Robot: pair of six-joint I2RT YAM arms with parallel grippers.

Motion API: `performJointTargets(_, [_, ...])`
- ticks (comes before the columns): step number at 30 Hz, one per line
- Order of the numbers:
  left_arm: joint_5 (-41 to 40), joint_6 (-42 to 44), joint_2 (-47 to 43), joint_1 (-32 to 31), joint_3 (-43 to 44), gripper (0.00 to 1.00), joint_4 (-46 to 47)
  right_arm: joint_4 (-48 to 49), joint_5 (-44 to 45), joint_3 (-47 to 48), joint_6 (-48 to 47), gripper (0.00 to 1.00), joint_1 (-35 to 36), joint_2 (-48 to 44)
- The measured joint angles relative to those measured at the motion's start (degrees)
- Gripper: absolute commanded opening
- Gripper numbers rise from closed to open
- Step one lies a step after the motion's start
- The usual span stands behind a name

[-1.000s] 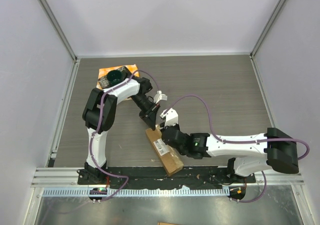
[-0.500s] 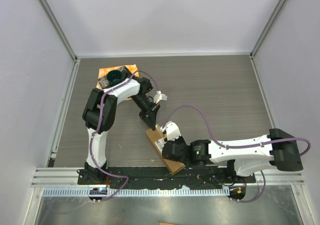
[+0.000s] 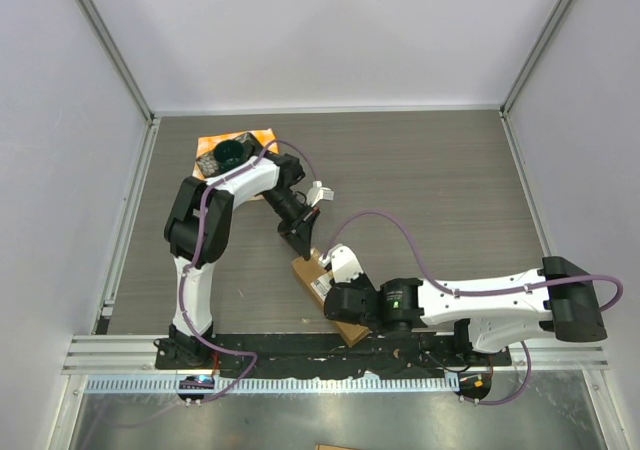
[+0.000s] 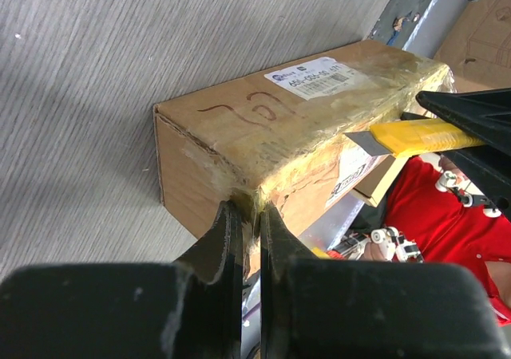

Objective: Unpack the express box
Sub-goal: Cut the express box at the center of the board.

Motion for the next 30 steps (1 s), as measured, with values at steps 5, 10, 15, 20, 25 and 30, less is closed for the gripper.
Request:
performJointTargets(5, [-0.31,1.4,-0.39,0.0,0.0,0.09,0.0,-0.83,-0.31,0.76,-1.29,0.01,-0.15,0.39])
performJointTargets(10, [-1.16,3.02,-0.57,0.09,0.15,0.6,0.11,-2.03,-0.35,2.19,-3.65,0.01,-1.33,0.39])
performJointTargets(15, [-5.88,6.32,-0.59,1.64,0.63,1.0,2.43,-2.8,-0.37,6.21,-7.26,0.01,-3.65,0.13])
performJointTargets(20, [-5.38,9.09,-1.4,5.38,5.2,1.0,1.03,-2.78,-2.08,9.66,-10.43,0.01,-6.36,-2.58])
performJointTargets(25, [1.49,16.94,-3.1,11.34,16.06,1.0,-4.74,-3.08,-7.28,11.28,-13.03,0.01,-8.7,-5.62])
performJointTargets(30, [6.93,30.93,-9.22,13.68,19.93,1.0,-4.74,-3.91,-16.74,14.03,-16.72,0.01,-11.74,-6.19])
